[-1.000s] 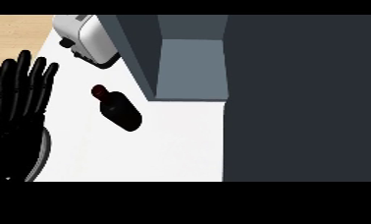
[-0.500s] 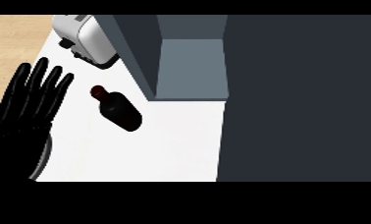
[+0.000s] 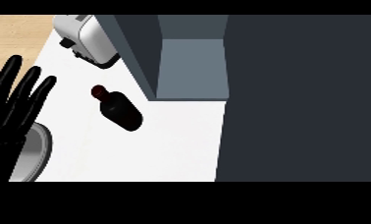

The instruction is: Pick up the wine, place it into the cabinet and close the cabinet

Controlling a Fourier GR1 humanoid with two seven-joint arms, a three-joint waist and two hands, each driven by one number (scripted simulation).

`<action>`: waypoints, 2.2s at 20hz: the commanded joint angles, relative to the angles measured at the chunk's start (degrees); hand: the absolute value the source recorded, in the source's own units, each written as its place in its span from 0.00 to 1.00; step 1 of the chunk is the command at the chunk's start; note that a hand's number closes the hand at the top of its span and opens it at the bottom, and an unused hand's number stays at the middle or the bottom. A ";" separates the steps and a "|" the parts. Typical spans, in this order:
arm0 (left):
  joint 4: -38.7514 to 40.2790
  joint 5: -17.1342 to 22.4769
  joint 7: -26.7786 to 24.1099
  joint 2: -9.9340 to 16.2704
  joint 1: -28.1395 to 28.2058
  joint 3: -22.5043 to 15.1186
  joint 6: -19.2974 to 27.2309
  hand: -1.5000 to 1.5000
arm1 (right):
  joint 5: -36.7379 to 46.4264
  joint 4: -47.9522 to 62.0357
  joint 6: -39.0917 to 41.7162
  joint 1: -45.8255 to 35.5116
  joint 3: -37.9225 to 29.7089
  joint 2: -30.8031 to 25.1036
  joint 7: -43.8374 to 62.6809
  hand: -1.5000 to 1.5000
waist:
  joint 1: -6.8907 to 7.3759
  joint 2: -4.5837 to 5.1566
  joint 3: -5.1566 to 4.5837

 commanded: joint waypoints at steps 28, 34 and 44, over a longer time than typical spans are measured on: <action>14.75 -9.78 -2.66 -2.15 -7.34 0.30 4.22 0.00 | -2.12 -10.48 -9.46 -25.14 -5.67 -3.95 32.30 0.00 | -0.69 -0.03 -0.04; 18.77 -9.96 -7.15 -1.57 -3.45 1.30 0.56 0.00 | -1.56 -8.04 -10.07 -28.85 -6.34 -4.30 33.16 0.00 | -0.33 -0.05 -0.04; 28.97 -12.64 -16.59 -2.92 1.84 0.34 -4.11 0.00 | -2.27 -7.92 -10.41 -30.42 -7.85 -5.01 34.37 0.00 | -0.27 -0.06 -0.01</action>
